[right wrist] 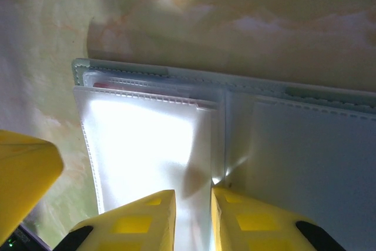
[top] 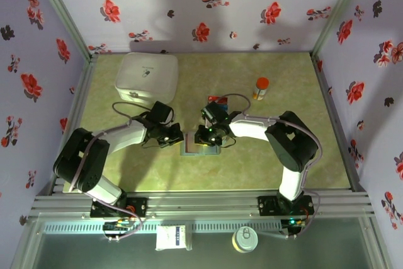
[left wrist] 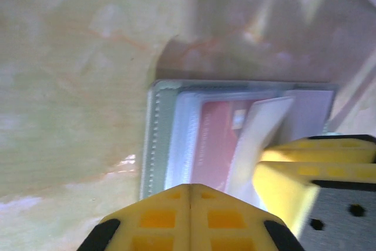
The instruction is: Take the credit cards out of the card holder
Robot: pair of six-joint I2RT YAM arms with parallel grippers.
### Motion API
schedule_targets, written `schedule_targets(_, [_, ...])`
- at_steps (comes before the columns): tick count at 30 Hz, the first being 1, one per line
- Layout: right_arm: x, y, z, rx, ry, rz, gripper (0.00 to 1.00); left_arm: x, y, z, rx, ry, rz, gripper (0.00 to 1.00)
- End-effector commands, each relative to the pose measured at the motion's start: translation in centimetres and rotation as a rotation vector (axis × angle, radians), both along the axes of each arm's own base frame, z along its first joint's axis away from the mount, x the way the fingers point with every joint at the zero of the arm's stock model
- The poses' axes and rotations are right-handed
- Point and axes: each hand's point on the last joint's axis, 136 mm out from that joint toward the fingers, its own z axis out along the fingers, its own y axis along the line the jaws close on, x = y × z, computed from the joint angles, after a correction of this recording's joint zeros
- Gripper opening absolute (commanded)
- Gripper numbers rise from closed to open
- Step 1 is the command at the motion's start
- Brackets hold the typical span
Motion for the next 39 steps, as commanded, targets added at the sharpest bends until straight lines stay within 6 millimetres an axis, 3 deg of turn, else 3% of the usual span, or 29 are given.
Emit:
schedule_targets(1, [-0.3,-0.7,-0.2,-0.013,-0.006,-0.002,0.24,0.4,-1.2,1.6,-0.058,-0.013,0.005,0.06])
schedule_targets(15, [-0.4,-0.9,-0.4,-0.008,0.000,-0.009,0.24,0.3,-3.0,-0.4,-0.110,0.045,0.014,0.23])
schedule_targets(23, [-0.5,-0.9,-0.5,-0.008,0.004,-0.007,0.24,0.1,-3.3,-0.8,-0.120,0.051,0.016,0.24])
schedule_targets(28, [-0.5,-0.8,-0.2,-0.002,0.003,-0.010,0.24,0.1,-3.8,-0.6,-0.144,0.047,0.013,0.18])
schedule_targets(39, [0.6,-1.4,4.3,0.031,-0.108,-0.036,0.26,-0.3,-4.4,0.8,-0.163,0.031,0.013,0.17])
